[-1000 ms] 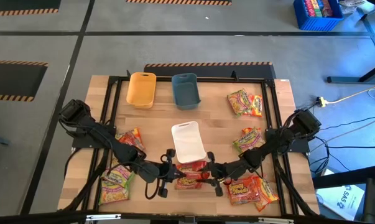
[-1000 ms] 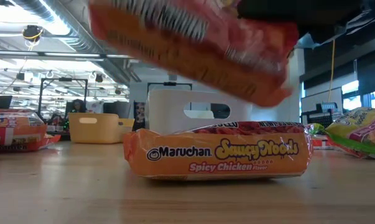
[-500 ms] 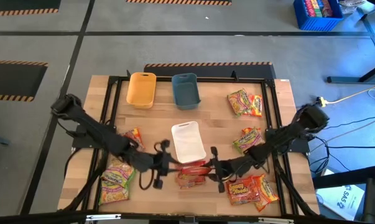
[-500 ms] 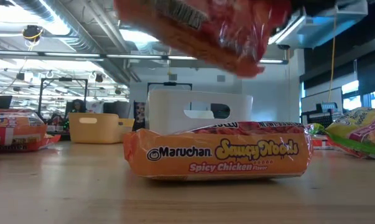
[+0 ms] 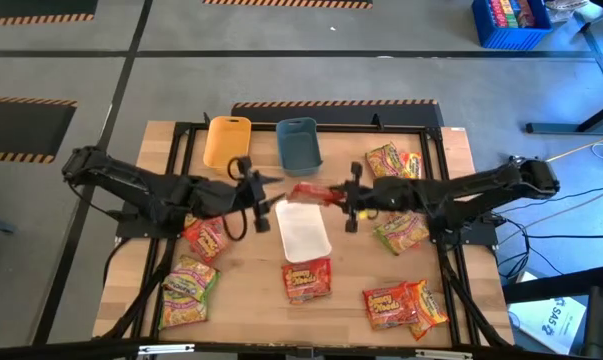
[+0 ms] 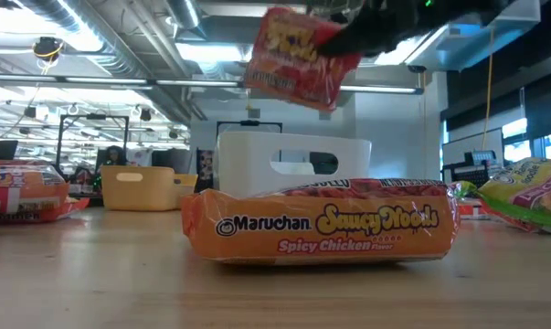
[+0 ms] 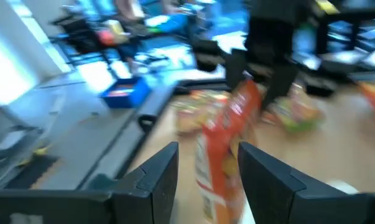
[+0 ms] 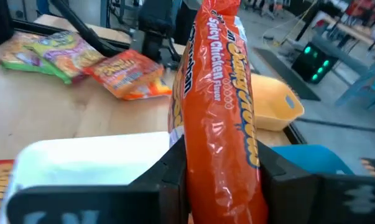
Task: Sort Maruchan noodles
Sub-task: Put the red noodle pack into the blue bin
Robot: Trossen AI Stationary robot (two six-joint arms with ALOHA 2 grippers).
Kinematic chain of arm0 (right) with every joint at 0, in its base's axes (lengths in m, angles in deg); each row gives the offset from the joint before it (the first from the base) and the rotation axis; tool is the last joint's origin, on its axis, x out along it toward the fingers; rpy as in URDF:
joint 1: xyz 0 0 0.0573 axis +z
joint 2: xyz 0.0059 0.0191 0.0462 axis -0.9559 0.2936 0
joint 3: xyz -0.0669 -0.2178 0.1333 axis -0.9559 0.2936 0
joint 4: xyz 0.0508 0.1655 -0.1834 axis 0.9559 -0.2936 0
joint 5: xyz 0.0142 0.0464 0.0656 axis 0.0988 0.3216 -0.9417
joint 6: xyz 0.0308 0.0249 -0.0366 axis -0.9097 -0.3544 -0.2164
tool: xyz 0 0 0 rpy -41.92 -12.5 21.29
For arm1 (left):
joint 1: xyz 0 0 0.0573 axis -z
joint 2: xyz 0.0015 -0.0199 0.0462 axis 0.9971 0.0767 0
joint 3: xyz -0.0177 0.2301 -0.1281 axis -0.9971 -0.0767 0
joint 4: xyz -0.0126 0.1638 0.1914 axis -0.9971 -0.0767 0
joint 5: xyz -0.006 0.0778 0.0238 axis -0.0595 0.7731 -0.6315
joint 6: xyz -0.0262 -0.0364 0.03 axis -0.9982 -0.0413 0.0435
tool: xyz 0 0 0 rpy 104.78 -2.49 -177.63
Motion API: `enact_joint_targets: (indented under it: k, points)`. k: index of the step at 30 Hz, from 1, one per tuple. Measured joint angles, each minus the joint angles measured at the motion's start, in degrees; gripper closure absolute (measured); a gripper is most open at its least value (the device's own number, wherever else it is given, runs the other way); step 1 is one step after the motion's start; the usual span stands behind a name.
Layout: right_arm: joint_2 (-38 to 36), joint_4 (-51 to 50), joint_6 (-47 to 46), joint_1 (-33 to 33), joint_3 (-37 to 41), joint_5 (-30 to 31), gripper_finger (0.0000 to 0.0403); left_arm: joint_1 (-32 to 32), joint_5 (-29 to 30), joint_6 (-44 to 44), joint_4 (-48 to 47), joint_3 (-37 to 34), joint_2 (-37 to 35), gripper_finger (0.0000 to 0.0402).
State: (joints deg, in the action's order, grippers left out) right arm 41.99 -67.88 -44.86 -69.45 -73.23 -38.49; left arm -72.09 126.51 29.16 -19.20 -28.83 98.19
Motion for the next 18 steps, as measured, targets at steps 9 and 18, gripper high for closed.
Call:
enact_joint_targets:
  k: [9,18]
  points:
    - [1.82,2.37,0.48,-9.64,0.02,-8.38,0.0319,-4.88,-3.01,6.84,3.06,0.0,0.61,0.024]
    - [4.38,12.51,6.41,-15.74,0.02,-8.9,0.0318,-13.18,-2.98,9.24,3.9,0.0,0.6,0.0234]
